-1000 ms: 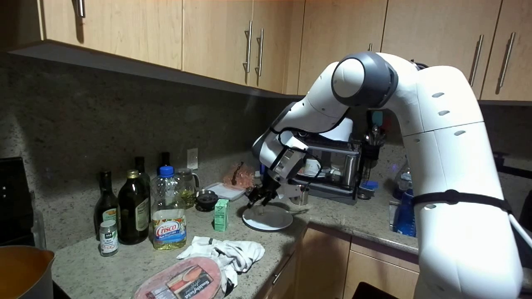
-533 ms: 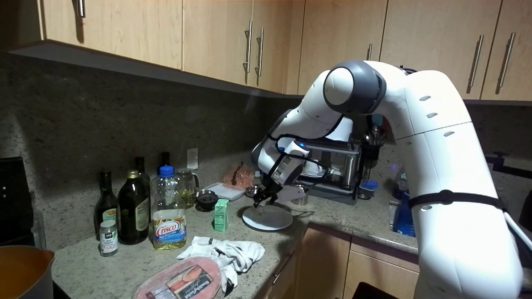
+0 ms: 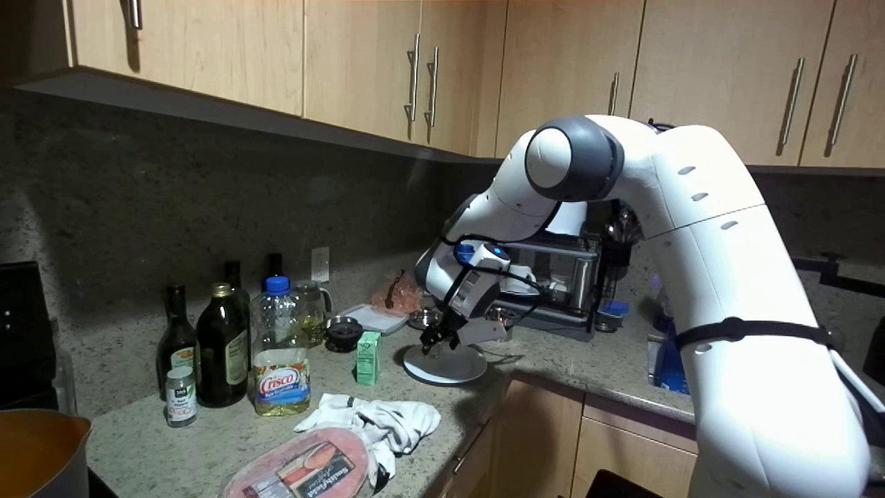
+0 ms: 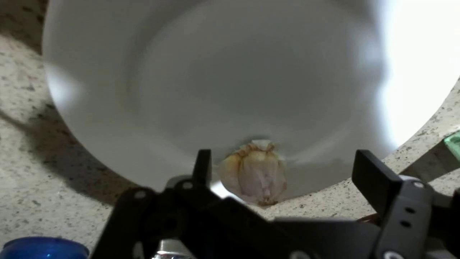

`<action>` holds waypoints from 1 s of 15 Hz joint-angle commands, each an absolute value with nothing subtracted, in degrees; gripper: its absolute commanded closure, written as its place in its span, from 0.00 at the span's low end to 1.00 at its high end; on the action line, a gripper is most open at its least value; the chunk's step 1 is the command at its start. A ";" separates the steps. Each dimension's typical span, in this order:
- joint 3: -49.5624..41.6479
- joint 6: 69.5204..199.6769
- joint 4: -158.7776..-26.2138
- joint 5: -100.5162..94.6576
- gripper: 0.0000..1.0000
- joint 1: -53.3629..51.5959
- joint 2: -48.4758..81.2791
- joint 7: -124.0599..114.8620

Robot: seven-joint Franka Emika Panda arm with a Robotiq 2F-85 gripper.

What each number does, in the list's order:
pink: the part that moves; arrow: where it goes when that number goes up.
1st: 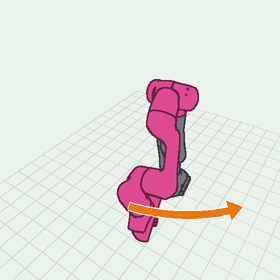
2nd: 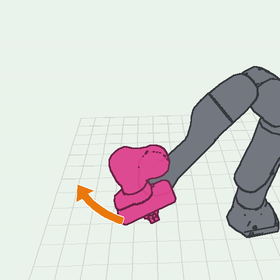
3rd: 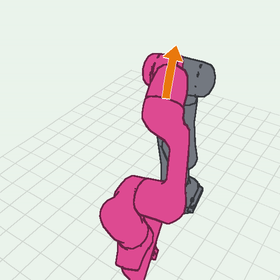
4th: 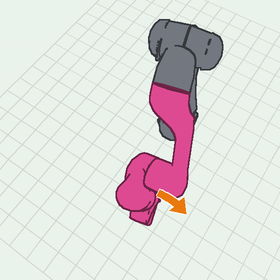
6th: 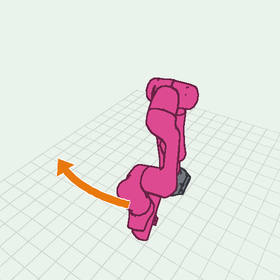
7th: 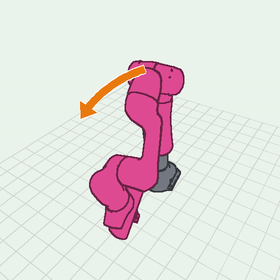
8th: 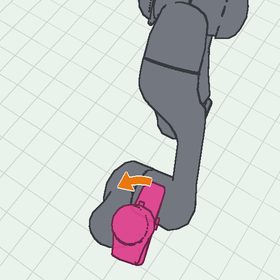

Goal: Move the bottle of oil on the white plate to the left, put the garlic on the white plate in the silver pot

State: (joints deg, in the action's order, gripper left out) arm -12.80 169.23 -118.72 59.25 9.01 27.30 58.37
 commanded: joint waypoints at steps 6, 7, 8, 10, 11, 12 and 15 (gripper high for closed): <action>-12.77 168.80 -117.72 58.83 0.00 9.01 27.85 58.45; -12.95 168.69 -117.64 58.50 0.00 8.88 27.81 58.24; -13.03 168.79 -117.36 58.24 0.00 8.80 28.01 58.10; -12.98 168.37 -116.98 58.09 0.00 8.91 27.93 57.95; -13.00 168.30 -116.73 58.03 0.00 8.90 28.15 57.82; -13.06 168.20 -116.52 57.91 0.00 8.86 28.36 57.65; -13.33 167.78 -115.99 57.40 0.00 8.76 29.48 57.03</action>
State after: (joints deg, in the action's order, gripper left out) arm -12.79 169.02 -117.48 58.41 8.98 28.05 58.37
